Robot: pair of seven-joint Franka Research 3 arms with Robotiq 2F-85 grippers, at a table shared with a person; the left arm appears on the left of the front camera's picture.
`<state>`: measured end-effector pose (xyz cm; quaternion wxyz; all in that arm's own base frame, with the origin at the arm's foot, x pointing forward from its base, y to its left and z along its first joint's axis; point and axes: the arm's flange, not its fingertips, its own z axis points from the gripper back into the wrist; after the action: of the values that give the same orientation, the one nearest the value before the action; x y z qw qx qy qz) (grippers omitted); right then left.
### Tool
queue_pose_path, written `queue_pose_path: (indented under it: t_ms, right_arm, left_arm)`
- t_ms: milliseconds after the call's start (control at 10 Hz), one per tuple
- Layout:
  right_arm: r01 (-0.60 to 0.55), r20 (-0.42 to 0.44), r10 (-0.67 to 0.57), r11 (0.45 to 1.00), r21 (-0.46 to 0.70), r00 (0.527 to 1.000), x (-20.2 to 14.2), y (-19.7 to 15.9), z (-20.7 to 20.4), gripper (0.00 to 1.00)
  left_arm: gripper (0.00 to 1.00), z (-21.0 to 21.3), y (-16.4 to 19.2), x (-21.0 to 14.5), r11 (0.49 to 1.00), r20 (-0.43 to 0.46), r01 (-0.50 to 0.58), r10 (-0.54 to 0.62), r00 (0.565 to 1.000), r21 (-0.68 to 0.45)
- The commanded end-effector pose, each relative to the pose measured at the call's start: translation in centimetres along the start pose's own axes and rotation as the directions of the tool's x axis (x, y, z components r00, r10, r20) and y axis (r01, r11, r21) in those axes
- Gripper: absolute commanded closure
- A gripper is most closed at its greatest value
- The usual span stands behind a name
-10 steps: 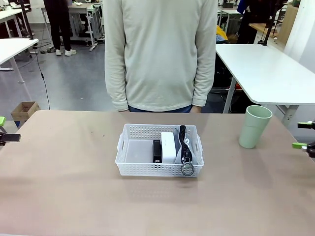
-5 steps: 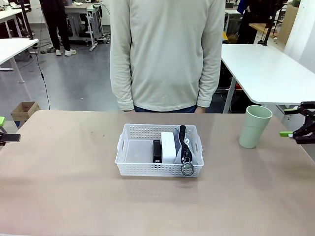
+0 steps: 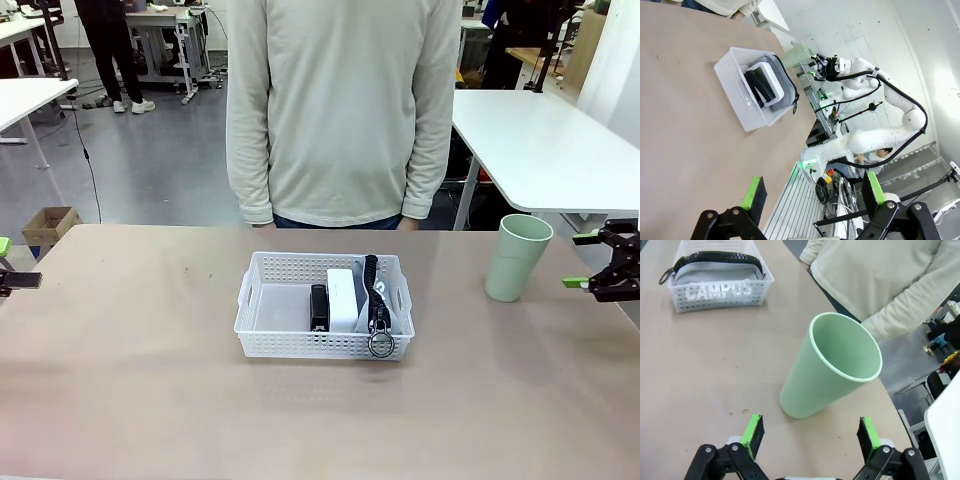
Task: Efficiently arrange items inside the basket to fit them all.
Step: Pick up the Reusable plastic cup and place it inside the Organizing basket.
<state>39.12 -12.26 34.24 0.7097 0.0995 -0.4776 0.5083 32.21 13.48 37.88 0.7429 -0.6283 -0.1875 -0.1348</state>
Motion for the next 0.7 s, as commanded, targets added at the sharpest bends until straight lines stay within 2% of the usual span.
queue_pose_path:
  t_ms: [0, 300, 600]
  right_arm:
    - [0.081, -0.013, -0.080, 0.992, 0.097, 0.997, -1.6, -0.6, -1.1, 0.00]
    - [0.172, 0.034, -0.183, 0.962, 0.212, 0.983, -3.5, -2.7, -3.2, 0.00]
    - [0.239, 0.026, -0.252, 0.943, 0.233, 0.967, -5.4, -4.5, -5.5, 0.00]
  left_arm:
    - [0.00, 0.1, -0.2, -0.3, 1.000, -0.010, 0.007, -0.007, 1.000, 0.005]
    - [0.00, 0.1, -0.2, -0.3, 1.000, -0.010, 0.007, -0.007, 1.000, 0.005]
    - [0.00, 0.1, -0.2, -0.3, 1.000, -0.010, 0.007, -0.007, 1.000, 0.005]
